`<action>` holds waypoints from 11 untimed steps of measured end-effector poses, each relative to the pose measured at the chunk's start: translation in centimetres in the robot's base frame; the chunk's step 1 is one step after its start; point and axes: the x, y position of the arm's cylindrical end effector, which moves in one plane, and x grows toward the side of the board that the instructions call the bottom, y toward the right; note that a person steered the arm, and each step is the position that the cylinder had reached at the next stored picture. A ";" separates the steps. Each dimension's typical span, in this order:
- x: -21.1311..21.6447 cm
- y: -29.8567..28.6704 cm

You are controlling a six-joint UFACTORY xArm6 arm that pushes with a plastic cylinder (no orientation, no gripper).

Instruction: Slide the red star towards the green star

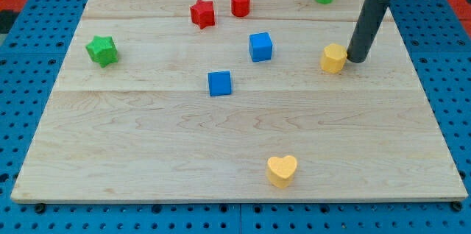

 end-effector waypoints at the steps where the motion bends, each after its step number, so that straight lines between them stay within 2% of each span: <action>1: -3.1 -2.6; 3: -6.9 -8.2; 4: -7.8 -13.7; 6: -12.8 -23.5; 7: -13.1 -27.1; 8: -11.0 -26.6; 11: -10.9 -39.9</action>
